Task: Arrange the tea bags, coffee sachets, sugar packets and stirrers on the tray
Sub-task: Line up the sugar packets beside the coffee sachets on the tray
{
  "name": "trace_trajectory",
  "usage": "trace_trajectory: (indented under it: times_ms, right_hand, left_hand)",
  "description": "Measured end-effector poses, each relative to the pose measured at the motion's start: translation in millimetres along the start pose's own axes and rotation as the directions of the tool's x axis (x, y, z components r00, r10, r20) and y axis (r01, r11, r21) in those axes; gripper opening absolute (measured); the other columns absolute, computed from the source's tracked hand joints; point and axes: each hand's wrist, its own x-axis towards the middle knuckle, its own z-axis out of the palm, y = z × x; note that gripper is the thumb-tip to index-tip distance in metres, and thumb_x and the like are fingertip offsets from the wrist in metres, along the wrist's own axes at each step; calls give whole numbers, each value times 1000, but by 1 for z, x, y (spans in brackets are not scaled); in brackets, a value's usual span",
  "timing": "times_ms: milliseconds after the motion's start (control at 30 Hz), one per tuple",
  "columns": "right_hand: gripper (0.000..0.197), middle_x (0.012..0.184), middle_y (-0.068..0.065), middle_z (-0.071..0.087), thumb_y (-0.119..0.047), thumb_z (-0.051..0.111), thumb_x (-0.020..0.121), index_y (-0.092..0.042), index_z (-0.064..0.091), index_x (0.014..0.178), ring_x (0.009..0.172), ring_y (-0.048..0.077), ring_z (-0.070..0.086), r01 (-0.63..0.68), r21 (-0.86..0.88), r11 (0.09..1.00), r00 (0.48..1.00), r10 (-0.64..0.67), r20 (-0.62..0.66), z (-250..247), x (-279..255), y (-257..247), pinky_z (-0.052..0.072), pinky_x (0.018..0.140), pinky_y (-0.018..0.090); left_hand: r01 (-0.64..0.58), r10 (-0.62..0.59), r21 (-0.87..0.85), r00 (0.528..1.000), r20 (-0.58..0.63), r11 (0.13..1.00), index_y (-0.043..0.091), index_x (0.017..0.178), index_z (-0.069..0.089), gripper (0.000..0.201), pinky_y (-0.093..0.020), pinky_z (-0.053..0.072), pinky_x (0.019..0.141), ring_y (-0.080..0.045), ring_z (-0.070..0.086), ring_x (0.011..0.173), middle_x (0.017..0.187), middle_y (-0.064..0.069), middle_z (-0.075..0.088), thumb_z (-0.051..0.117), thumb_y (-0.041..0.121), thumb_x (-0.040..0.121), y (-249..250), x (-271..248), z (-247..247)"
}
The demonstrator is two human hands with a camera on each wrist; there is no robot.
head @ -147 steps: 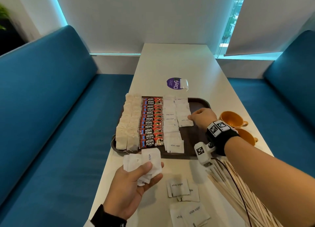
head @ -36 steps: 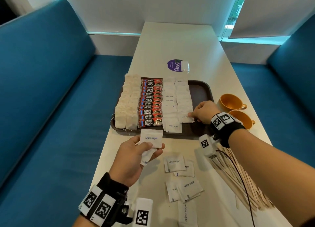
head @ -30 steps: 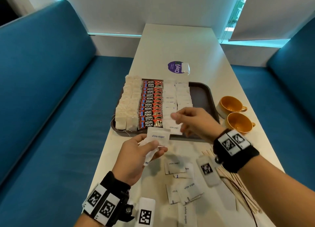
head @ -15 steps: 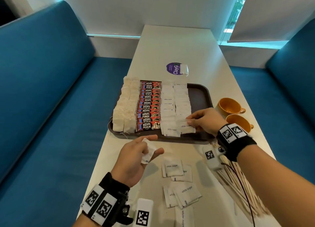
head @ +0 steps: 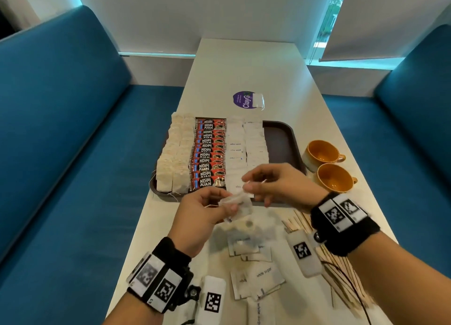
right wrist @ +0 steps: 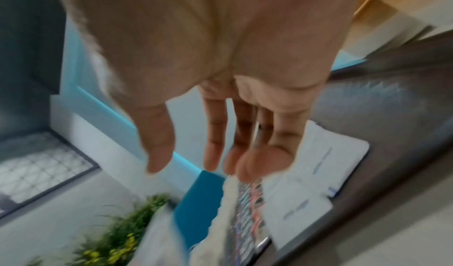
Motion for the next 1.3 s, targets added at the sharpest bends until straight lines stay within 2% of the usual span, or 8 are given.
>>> trace_trajectory:
  times_ms: [200, 367, 467, 633, 867, 967, 1100, 1300]
  right_hand:
    - [14, 92, 5, 78, -21, 81, 84, -16, 79, 97, 88, 28, 74, -25, -29, 999, 984, 19, -175, -12, -8, 21, 64, 80, 37]
    - [12, 86, -7, 76, -33, 80, 85, -27, 78, 95, 80, 9, 70, -185, -240, 953, 940, 101, -325, -36, 31, 54, 57, 69, 22]
    - [12, 87, -11, 72, -32, 83, 82, -28, 77, 91, 84, 9, 67, -250, -345, 905, 931, 127, -341, -35, 51, 68, 53, 72, 22]
    - [23, 80, -5, 63, -29, 86, 78, -24, 69, 93, 72, 9, 57, -194, -354, 915, 901, 24, -433, -28, 48, 55, 46, 65, 22]
    - [39, 101, -8, 64, -32, 88, 75, -28, 69, 109, 87, 8, 61, -82, -575, 814, 994, 110, 15, 33, -26, 40, 54, 76, 23]
    - [59, 111, -9, 59, -38, 88, 72, -28, 62, 125, 99, 11, 59, -68, -695, 716, 991, 128, 36, 50, -35, 58, 55, 89, 31]
    - [49, 99, -11, 62, -37, 90, 70, -30, 67, 112, 88, 8, 60, -139, -648, 749, 985, 174, -10, 51, -33, 62, 54, 78, 27]
    - [48, 107, -7, 50, -31, 92, 68, -25, 67, 109, 92, 13, 58, -116, -669, 734, 993, 96, -67, 48, -39, 63, 48, 79, 24]
  left_hand:
    - [3, -8, 171, 1000, 29, 985, 12, 94, 71, 23, -28, 55, 68, -16, 67, 73, 84, -6, 73, 86, 8, 76, -3, 9, 17]
    - [-52, -38, 757, 994, 102, 651, 38, 104, 67, 25, -26, 46, 85, -6, 55, 97, 111, 15, 60, 79, 35, 83, -11, 5, 11]
    - [-89, -113, 860, 979, 168, 502, 36, 125, 60, 45, -35, 41, 107, -14, 42, 123, 123, 12, 51, 77, 40, 84, -17, 3, 12]
    - [-144, -189, 881, 949, 252, 452, 31, 136, 53, 59, -32, 42, 105, -14, 38, 123, 122, 11, 50, 79, 35, 83, -28, 3, 17]
    - [-140, -197, 923, 955, 221, 359, 29, 114, 62, 37, -31, 46, 90, -20, 49, 109, 106, 4, 52, 80, 25, 81, -26, 0, 16]
    - [-125, -156, 907, 967, 202, 401, 27, 95, 64, 23, -28, 47, 78, -16, 55, 93, 103, 3, 54, 80, 23, 80, -20, -7, 5]
    - [-124, -127, 838, 966, 224, 531, 28, 84, 68, 16, -22, 48, 65, -7, 61, 74, 85, 7, 68, 83, 23, 80, -9, -22, -15]
    - [-121, -196, 739, 925, 327, 663, 23, 85, 74, 23, -21, 53, 71, -3, 63, 69, 79, 6, 73, 92, 23, 70, -13, -57, 10]
